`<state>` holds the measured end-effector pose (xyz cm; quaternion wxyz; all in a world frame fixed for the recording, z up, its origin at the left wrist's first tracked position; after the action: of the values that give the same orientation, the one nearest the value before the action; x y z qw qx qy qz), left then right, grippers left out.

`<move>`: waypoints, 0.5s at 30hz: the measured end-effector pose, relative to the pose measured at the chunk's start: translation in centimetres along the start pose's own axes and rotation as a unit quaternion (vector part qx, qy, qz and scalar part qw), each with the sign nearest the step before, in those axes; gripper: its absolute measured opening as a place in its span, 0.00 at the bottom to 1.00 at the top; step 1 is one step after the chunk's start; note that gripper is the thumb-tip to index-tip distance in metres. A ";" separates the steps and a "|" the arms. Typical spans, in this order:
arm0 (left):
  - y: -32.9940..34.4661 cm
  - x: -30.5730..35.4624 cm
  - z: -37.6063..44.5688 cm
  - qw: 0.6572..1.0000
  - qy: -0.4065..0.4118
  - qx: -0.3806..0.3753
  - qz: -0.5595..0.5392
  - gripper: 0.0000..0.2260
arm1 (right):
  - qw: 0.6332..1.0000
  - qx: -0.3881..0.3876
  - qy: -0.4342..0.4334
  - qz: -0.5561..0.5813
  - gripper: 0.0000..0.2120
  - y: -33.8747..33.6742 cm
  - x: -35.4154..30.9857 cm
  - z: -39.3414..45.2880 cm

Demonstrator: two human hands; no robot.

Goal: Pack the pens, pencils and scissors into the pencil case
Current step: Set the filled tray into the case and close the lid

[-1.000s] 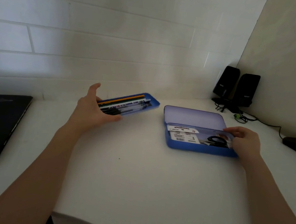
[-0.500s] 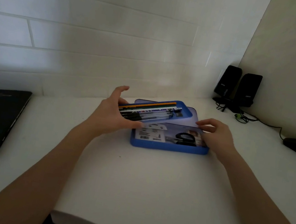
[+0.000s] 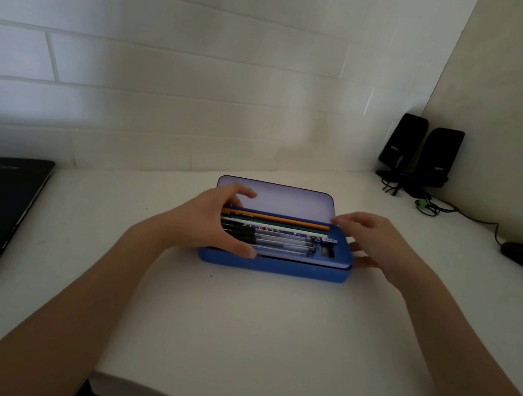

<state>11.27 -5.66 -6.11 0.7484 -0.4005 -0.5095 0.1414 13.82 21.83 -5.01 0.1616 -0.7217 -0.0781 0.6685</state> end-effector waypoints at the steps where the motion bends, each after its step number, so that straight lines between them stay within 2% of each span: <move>1: -0.1 -0.1 0.0 1.000 -0.003 -0.012 0.006 0.37 | 0.999 -0.012 -0.018 -0.029 0.07 0.2 0.0 0.0; 6: -0.2 -0.6 0.2 0.998 -0.018 -0.042 0.036 0.40 | 0.994 -0.001 -0.058 -0.087 0.07 0.6 -0.1 -0.1; 15: 0.5 -0.9 0.5 0.995 -0.010 -0.084 0.051 0.35 | 0.988 0.019 -0.064 -0.139 0.10 0.6 -0.2 0.1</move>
<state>10.52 -5.61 -7.00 0.6985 -0.4861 -0.5061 0.1399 13.60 21.25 -5.04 0.2612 -0.6561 -0.1749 0.6860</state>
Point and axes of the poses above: each hand's wrist, its own z-axis towards the middle knuckle, its own y-axis out of the palm, x = y × z, the point moved 2 cm from there along z, towards the middle knuckle, and after that the axes turned 6 degrees about z, right-handed, at the moved point
